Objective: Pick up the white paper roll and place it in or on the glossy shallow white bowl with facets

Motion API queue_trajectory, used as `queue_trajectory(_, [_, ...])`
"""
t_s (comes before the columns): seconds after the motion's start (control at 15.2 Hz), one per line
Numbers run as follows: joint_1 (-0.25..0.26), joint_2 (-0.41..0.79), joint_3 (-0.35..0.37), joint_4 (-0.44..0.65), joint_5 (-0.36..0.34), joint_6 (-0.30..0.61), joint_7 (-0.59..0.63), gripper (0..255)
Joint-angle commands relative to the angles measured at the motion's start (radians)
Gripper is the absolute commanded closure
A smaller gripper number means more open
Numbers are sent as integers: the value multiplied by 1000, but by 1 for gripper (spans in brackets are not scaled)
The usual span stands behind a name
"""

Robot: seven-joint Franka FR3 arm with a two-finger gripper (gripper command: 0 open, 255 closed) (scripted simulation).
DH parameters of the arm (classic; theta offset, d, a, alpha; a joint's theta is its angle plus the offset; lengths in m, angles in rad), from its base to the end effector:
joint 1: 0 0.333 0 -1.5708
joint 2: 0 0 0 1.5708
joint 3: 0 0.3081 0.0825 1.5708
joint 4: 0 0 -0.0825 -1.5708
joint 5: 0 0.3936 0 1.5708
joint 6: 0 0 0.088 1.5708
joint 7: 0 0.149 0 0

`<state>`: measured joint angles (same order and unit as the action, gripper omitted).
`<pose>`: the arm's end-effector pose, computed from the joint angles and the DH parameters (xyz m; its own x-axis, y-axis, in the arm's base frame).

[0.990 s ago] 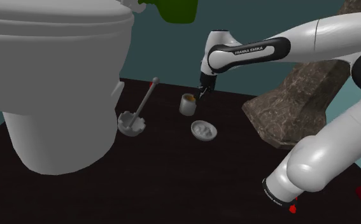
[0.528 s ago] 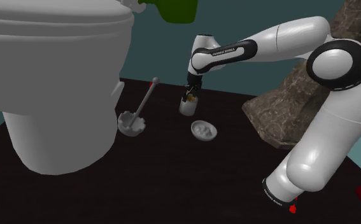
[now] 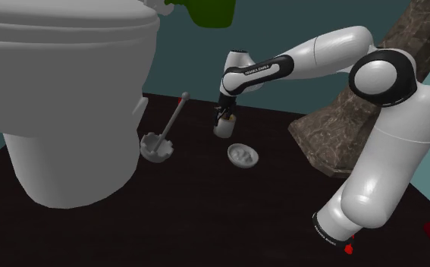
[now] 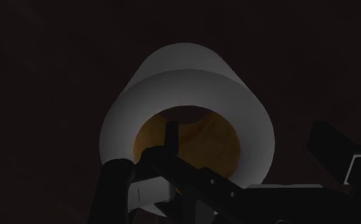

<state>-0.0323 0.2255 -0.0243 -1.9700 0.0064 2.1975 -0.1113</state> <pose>0.6042 -0.0336 0.3028 0.9987 0.0515 0.0020 0.0515 -0.9987 0.0005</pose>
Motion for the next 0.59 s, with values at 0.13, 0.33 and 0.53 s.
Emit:
queue_trajectory(0.13, [0, 12, 0, -10, 0, 22, 1, 0])
queue_trajectory(0.33, [0, 12, 1, -10, 0, 22, 1, 0])
queue_trajectory(0.53, [0, 12, 1, -10, 0, 22, 1, 255])
